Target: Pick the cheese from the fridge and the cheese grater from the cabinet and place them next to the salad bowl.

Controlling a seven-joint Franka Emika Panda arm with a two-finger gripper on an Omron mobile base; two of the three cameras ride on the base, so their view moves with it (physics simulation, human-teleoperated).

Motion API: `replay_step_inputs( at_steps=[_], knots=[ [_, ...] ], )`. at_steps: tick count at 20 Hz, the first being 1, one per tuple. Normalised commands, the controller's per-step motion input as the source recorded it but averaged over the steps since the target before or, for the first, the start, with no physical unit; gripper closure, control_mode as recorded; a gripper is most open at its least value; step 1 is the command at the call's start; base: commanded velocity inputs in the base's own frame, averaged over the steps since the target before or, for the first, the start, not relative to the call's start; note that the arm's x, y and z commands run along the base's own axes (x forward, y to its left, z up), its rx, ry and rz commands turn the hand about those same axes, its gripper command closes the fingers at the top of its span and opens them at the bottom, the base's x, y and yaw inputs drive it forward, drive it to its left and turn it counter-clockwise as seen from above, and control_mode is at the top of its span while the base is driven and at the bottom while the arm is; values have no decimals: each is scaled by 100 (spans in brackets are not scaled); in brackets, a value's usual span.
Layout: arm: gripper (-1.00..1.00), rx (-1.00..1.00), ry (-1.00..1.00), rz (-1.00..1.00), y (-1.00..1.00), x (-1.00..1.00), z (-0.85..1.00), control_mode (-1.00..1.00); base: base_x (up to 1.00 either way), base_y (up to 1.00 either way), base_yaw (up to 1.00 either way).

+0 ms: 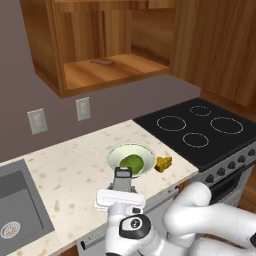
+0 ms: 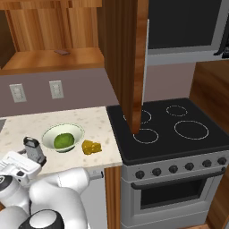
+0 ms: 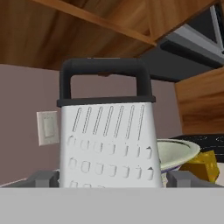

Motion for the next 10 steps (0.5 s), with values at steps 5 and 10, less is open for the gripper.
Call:
replay_step_inputs(
  at_steps=[5,10],
  knots=[
    [100,0,4,0,6,14,-40,-100,0,0,0],
    [100,0,1,0,0,38,-29,-100,0,0,0]
  ],
)
